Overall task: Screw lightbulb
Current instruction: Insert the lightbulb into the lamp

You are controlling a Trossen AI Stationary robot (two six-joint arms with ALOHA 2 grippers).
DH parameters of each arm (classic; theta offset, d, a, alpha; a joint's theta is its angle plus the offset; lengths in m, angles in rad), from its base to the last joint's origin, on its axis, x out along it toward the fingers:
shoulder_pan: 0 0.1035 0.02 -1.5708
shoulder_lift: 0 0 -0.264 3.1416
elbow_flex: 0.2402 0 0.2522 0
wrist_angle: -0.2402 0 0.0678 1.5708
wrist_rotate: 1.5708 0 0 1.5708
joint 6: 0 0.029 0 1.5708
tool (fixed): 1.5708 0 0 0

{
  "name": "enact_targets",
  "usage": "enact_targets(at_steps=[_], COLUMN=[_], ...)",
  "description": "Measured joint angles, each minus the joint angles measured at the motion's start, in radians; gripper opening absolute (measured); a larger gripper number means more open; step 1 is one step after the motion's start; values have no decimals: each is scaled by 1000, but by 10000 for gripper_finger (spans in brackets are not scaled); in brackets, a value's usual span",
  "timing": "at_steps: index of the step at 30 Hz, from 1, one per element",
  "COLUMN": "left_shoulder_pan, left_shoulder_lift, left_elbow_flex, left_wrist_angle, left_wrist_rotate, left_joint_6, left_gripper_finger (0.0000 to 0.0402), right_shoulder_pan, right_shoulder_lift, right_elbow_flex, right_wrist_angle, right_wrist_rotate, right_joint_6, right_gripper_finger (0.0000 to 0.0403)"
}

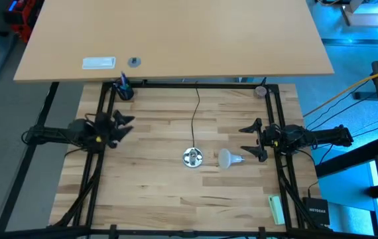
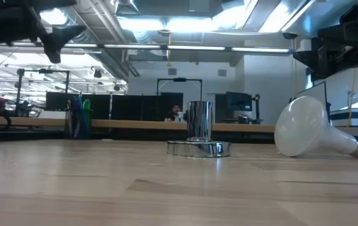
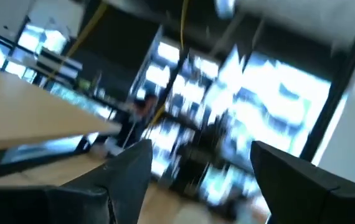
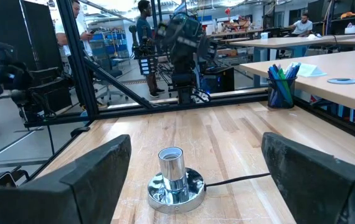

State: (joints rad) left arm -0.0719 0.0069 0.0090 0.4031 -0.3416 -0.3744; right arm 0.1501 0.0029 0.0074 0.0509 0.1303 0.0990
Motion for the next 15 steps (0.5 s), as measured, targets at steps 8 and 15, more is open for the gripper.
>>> enact_targets(at_steps=[8, 15], left_shoulder_pan=[4, 4], left_shoulder_lift=[0, 0], left_elbow_flex=[0, 1], left_wrist_angle=[156, 170], left_wrist_rotate=[-56, -74], left_joint_6=[47, -17], left_gripper_finger=[263, 263], right_shoulder_pan=[0, 0], right_shoulder_lift=[0, 0], right_elbow_flex=[0, 0], right_wrist_angle=[0, 0], right_wrist_rotate=[0, 0], right_joint_6=[0, 0], right_gripper_finger=[363, 363])
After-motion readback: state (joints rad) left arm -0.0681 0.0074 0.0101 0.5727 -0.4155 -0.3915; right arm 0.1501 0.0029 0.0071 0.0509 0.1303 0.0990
